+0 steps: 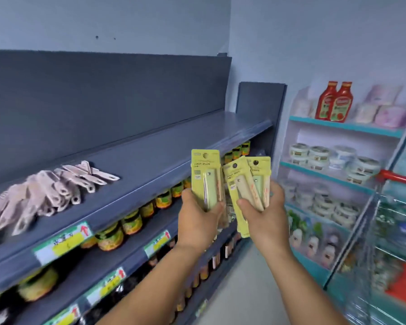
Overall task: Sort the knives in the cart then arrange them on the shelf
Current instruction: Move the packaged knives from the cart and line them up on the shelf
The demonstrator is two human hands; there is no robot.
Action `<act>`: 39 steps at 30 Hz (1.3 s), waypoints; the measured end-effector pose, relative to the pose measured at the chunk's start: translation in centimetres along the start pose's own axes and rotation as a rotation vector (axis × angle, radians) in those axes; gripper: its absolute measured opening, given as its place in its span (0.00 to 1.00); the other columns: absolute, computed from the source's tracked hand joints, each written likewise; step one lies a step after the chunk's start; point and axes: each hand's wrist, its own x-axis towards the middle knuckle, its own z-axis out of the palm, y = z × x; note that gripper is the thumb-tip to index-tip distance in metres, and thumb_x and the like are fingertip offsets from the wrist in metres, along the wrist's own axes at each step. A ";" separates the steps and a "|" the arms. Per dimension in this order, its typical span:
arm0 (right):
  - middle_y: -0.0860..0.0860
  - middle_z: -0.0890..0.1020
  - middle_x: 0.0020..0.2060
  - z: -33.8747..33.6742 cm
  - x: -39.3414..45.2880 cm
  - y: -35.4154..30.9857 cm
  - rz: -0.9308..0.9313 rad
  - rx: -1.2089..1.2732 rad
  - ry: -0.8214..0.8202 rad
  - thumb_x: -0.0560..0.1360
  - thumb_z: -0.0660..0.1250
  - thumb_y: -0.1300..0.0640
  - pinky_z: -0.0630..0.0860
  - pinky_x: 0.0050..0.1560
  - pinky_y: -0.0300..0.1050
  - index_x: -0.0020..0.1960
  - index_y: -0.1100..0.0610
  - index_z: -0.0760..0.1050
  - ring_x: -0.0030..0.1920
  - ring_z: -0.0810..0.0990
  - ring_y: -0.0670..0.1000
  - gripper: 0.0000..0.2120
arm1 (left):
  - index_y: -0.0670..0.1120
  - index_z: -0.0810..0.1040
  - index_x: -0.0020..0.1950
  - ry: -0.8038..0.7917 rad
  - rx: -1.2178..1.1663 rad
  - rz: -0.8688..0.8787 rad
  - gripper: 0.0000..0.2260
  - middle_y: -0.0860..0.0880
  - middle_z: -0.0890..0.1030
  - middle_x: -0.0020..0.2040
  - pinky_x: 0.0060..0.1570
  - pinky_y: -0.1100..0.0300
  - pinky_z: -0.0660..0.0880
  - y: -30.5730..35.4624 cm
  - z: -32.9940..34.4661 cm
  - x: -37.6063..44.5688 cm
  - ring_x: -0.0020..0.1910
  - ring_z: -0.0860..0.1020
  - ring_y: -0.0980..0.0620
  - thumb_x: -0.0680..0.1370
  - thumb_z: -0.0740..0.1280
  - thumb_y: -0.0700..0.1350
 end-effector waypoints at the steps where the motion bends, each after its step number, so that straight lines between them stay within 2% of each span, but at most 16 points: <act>1: 0.44 0.78 0.47 1.4 0.2 -1.0 -0.015 0.004 -0.007 0.70 0.73 0.57 0.67 0.34 0.28 0.65 0.48 0.64 0.40 0.77 0.43 0.28 | 0.47 0.67 0.52 0.017 -0.015 0.007 0.16 0.53 0.77 0.44 0.40 0.64 0.76 0.2 -1.4 0.9 0.40 0.77 0.57 0.73 0.73 0.46; 5: 0.44 0.77 0.48 5.5 1.5 -4.4 -0.059 -0.010 -0.071 0.70 0.73 0.58 0.67 0.33 0.22 0.66 0.47 0.64 0.37 0.73 0.37 0.29 | 0.46 0.65 0.50 0.084 -0.013 0.010 0.16 0.55 0.71 0.37 0.30 0.69 0.66 0.9 -5.4 4.0 0.33 0.71 0.58 0.74 0.72 0.47; 7: 0.44 0.78 0.46 7.3 2.7 -5.3 -0.103 -0.027 -0.099 0.70 0.73 0.58 0.68 0.34 0.23 0.59 0.44 0.65 0.39 0.75 0.38 0.24 | 0.47 0.65 0.53 0.107 -0.025 0.014 0.17 0.56 0.72 0.39 0.35 0.65 0.70 1.3 -6.8 5.7 0.37 0.73 0.57 0.74 0.72 0.47; 9: 0.47 0.77 0.49 9.0 4.0 -6.2 -0.127 -0.054 -0.129 0.70 0.73 0.56 0.69 0.38 0.29 0.57 0.46 0.68 0.44 0.77 0.46 0.20 | 0.48 0.64 0.55 0.123 -0.044 0.005 0.18 0.56 0.73 0.43 0.42 0.58 0.73 1.8 -8.0 7.3 0.42 0.75 0.53 0.74 0.71 0.47; 10: 0.50 0.77 0.53 9.9 4.7 -6.5 -0.135 -0.082 -0.151 0.71 0.72 0.54 0.71 0.44 0.35 0.62 0.48 0.69 0.49 0.76 0.49 0.23 | 0.48 0.64 0.56 0.129 -0.051 0.002 0.18 0.56 0.73 0.44 0.44 0.57 0.73 2.0 -8.5 8.1 0.43 0.75 0.53 0.75 0.71 0.47; 12: 0.54 0.71 0.64 11.3 6.3 -7.3 -0.127 -0.131 -0.195 0.72 0.70 0.50 0.71 0.53 0.43 0.73 0.51 0.63 0.59 0.73 0.54 0.32 | 0.49 0.63 0.58 0.140 -0.068 0.001 0.18 0.55 0.74 0.46 0.46 0.54 0.75 2.0 -9.3 9.8 0.45 0.76 0.52 0.76 0.69 0.46; 16: 0.54 0.64 0.69 14.2 10.2 -8.0 -0.139 -0.153 -0.245 0.74 0.68 0.49 0.68 0.59 0.44 0.77 0.51 0.56 0.65 0.69 0.55 0.35 | 0.50 0.60 0.66 0.180 -0.079 0.004 0.22 0.56 0.73 0.50 0.50 0.55 0.73 1.6 -9.7 14.0 0.50 0.75 0.51 0.77 0.68 0.44; 18: 0.53 0.67 0.68 15.9 12.9 -7.9 -0.159 -0.158 -0.253 0.74 0.69 0.50 0.68 0.61 0.48 0.76 0.50 0.56 0.65 0.69 0.55 0.36 | 0.52 0.56 0.72 0.221 -0.061 -0.003 0.29 0.55 0.72 0.55 0.52 0.57 0.71 1.3 -9.2 16.7 0.52 0.74 0.52 0.76 0.68 0.44; 20: 0.52 0.69 0.66 17.7 16.0 -7.5 -0.162 -0.126 -0.285 0.73 0.70 0.52 0.68 0.59 0.48 0.75 0.48 0.57 0.63 0.70 0.53 0.35 | 0.58 0.52 0.75 0.252 -0.031 -0.020 0.33 0.52 0.69 0.60 0.53 0.57 0.71 0.9 -8.3 19.8 0.49 0.75 0.53 0.76 0.68 0.45; 23: 0.51 0.69 0.63 20.5 20.9 -6.6 -0.162 -0.149 -0.354 0.74 0.69 0.53 0.66 0.51 0.42 0.72 0.47 0.62 0.52 0.71 0.50 0.30 | 0.62 0.59 0.73 0.262 0.048 -0.062 0.26 0.49 0.64 0.59 0.48 0.60 0.70 0.3 -6.8 24.5 0.40 0.73 0.58 0.79 0.64 0.47; 26: 0.52 0.70 0.58 23.4 25.5 -5.4 -0.170 -0.208 -0.433 0.74 0.68 0.53 0.69 0.49 0.42 0.70 0.45 0.66 0.46 0.72 0.52 0.26 | 0.57 0.63 0.73 0.265 0.119 -0.142 0.22 0.51 0.60 0.58 0.48 0.64 0.67 -0.4 -5.2 29.0 0.39 0.72 0.56 0.80 0.63 0.46; 29: 0.51 0.69 0.56 26.4 29.5 -4.1 -0.173 -0.256 -0.525 0.74 0.68 0.52 0.73 0.52 0.45 0.69 0.44 0.67 0.47 0.76 0.55 0.25 | 0.51 0.66 0.72 0.275 0.159 -0.192 0.20 0.50 0.58 0.57 0.48 0.65 0.66 -1.1 -3.7 32.9 0.36 0.70 0.58 0.79 0.63 0.45; 32: 0.52 0.70 0.57 29.1 32.4 -2.9 -0.173 -0.315 -0.610 0.73 0.66 0.51 0.74 0.52 0.46 0.69 0.44 0.67 0.48 0.79 0.57 0.24 | 0.44 0.69 0.65 0.264 0.240 -0.231 0.14 0.48 0.57 0.59 0.44 0.66 0.66 -2.0 -2.4 35.7 0.35 0.69 0.58 0.79 0.62 0.44; 35: 0.53 0.71 0.59 31.2 34.3 -1.7 -0.174 -0.408 -0.698 0.75 0.65 0.49 0.73 0.53 0.46 0.70 0.45 0.67 0.54 0.77 0.56 0.25 | 0.43 0.69 0.61 0.242 0.389 -0.298 0.12 0.45 0.56 0.65 0.45 0.62 0.70 -3.0 -1.5 37.5 0.47 0.74 0.47 0.80 0.60 0.47; 37: 0.54 0.71 0.62 32.3 35.1 -1.1 -0.200 -0.488 -0.752 0.76 0.64 0.48 0.73 0.55 0.46 0.71 0.46 0.67 0.58 0.75 0.56 0.24 | 0.45 0.67 0.64 0.179 0.573 -0.362 0.15 0.44 0.56 0.67 0.53 0.54 0.70 -3.4 -1.3 38.1 0.59 0.69 0.41 0.82 0.56 0.51; 39: 0.54 0.71 0.65 33.1 35.5 -0.5 -0.247 -0.581 -0.790 0.78 0.60 0.46 0.72 0.59 0.48 0.70 0.48 0.68 0.63 0.71 0.57 0.21 | 0.45 0.65 0.69 0.108 0.847 -0.349 0.19 0.43 0.59 0.68 0.60 0.53 0.66 -3.6 -1.2 38.4 0.65 0.62 0.41 0.82 0.52 0.54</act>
